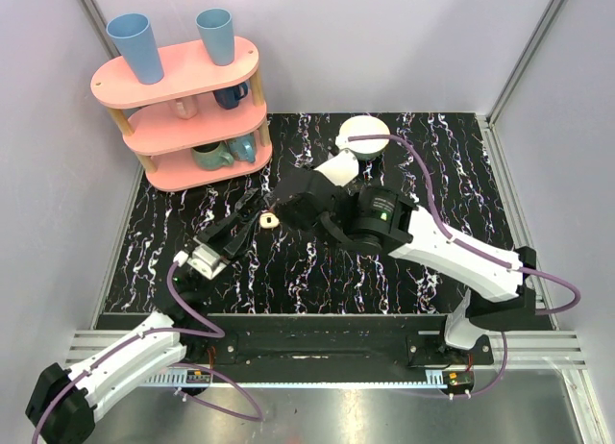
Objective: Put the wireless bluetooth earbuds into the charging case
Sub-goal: Insert the left earbud into the left side groove of the charging case.
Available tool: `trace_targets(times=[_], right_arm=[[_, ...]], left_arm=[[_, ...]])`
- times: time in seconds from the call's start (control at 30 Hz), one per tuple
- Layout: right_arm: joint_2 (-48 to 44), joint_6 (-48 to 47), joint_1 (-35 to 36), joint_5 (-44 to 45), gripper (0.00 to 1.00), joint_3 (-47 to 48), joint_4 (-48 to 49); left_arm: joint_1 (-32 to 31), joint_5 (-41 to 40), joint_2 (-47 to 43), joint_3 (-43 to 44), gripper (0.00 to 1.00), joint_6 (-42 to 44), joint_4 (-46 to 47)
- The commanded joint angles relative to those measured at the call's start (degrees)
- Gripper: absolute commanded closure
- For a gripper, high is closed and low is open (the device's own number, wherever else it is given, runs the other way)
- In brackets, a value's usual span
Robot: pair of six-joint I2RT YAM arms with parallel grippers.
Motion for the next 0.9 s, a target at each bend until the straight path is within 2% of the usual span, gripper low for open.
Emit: trace_targets(times=[0.0,0.87], right_arm=[[1.5,4.5,0.4,1.1,1.00,2.2,-4.2],[5.8,7.0,0.3,-3.0,1.00,2.8,-3.2]], left_arm=[[-0.4,-1.3,-0.4,0.6,1.00,1.6,2.6],[-3.7,-2.5,0.2,1.0,1.00,7.3,0.6]])
